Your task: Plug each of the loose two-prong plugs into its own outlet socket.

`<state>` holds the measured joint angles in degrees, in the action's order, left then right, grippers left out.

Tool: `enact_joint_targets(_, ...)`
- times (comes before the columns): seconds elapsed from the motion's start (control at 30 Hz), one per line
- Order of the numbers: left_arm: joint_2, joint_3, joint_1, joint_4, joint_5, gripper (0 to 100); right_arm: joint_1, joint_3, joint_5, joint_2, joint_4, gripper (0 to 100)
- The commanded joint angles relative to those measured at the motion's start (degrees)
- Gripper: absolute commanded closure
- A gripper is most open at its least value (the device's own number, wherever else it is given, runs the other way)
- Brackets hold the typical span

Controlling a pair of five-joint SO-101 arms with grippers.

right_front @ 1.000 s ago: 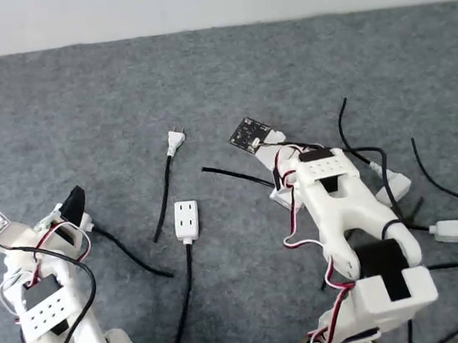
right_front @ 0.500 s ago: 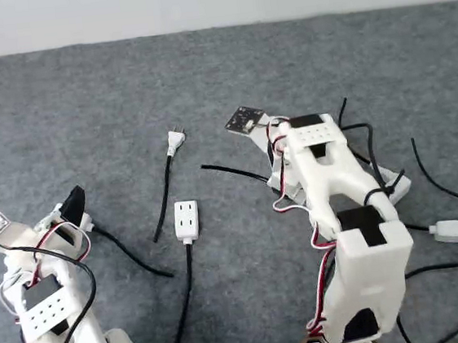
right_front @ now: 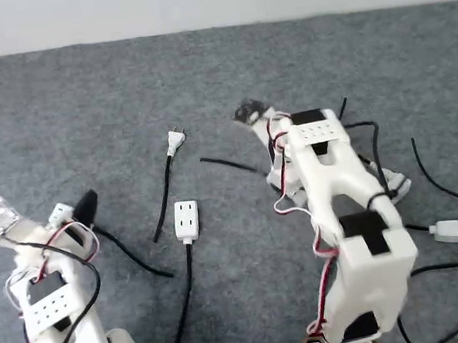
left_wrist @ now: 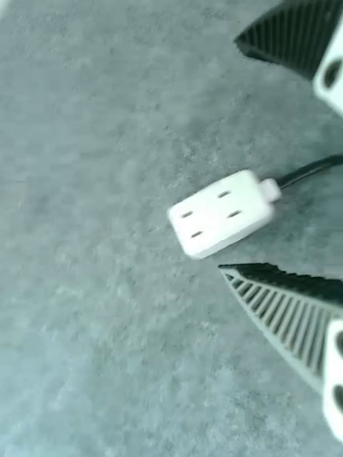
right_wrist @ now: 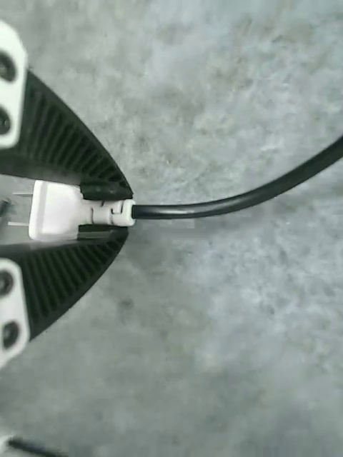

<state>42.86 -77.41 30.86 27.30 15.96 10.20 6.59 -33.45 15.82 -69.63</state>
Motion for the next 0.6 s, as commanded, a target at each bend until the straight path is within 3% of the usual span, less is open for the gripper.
enact_joint_targets(0.0, -9.2, 6.6, -2.5, 0.9, -2.5, 59, 1.8, -0.2, 5.6, -12.9, -3.8, 98.9)
enact_joint_targets(0.2, -29.1, 23.0, -3.8, 14.2, -4.8, 59, 10.6, 7.6, 11.2, -32.1, -6.5, 98.9)
enact_joint_targets(0.37, -35.2, 27.8, -10.0, 22.2, -21.0, 59, 20.7, 11.1, 15.1, -43.3, -6.2, 98.9)
enact_joint_targets(0.57, -35.2, 26.2, -16.2, 25.7, -33.8, 59, 30.6, 11.8, 21.7, -43.8, -2.3, 98.9)
